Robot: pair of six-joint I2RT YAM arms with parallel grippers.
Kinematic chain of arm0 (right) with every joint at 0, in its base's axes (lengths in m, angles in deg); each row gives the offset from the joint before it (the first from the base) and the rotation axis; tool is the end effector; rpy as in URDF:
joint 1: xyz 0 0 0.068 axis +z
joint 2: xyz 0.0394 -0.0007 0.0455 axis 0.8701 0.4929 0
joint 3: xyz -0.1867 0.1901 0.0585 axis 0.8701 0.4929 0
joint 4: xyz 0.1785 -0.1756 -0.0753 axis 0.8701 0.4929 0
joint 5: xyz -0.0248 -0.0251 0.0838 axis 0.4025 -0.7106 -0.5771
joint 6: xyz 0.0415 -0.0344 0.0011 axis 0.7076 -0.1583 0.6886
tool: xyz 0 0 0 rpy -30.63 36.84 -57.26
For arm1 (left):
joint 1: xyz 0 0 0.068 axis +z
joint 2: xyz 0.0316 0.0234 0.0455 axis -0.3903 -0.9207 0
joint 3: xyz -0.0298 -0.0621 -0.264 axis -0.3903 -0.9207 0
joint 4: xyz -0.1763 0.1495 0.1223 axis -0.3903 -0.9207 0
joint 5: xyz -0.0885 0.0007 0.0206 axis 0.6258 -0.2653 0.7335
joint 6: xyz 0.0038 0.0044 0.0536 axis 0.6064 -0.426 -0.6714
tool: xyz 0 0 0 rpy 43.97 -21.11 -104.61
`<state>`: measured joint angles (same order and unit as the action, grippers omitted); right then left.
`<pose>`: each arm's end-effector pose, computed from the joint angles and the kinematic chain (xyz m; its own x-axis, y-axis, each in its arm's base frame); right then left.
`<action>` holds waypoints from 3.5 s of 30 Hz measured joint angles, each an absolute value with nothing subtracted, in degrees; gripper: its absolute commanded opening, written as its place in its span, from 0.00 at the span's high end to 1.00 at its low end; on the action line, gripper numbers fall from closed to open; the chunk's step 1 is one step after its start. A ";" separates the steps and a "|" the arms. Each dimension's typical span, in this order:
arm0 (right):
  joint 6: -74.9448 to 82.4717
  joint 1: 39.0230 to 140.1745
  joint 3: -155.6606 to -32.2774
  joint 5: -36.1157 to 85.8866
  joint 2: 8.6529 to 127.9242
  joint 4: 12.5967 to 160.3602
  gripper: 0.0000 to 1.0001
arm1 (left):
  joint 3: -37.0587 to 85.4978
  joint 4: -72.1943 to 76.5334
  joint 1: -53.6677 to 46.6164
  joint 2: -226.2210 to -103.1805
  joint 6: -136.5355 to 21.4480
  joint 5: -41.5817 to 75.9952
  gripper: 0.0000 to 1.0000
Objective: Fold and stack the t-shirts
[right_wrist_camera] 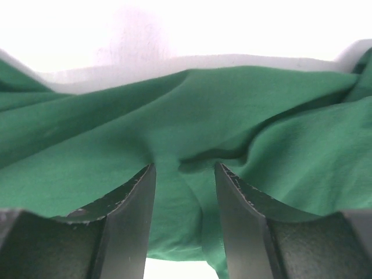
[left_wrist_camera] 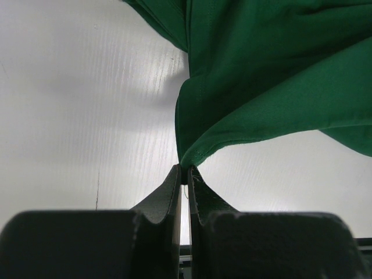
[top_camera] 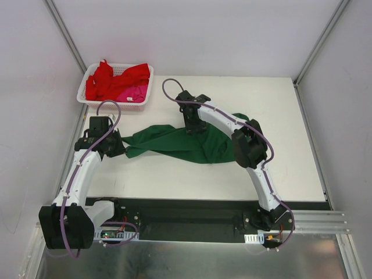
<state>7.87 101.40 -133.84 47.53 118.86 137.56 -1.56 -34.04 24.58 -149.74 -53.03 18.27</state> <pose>0.3750 0.3131 0.1999 -0.7928 -0.4454 -0.4160 -0.4164 0.8943 -0.1640 0.2147 0.0003 0.2605 -0.7378 -0.2943 -0.6074 -0.1292 0.9449 -0.3009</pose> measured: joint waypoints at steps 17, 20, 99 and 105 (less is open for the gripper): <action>8.24 101.40 -133.05 49.76 119.19 138.83 0.64 | -1.49 -33.89 24.58 -150.90 -53.05 18.27 1.00; 8.22 101.40 -133.03 49.85 119.19 138.74 0.68 | -1.47 -33.67 24.58 -150.92 -53.05 18.25 1.00; -14.14 79.72 -159.72 38.11 65.79 108.76 0.99 | 81.76 -38.02 26.07 -159.90 -48.68 15.29 1.00; -14.78 79.72 -159.76 38.11 64.72 109.06 0.99 | 80.43 -38.28 26.07 -157.59 -48.74 14.55 1.00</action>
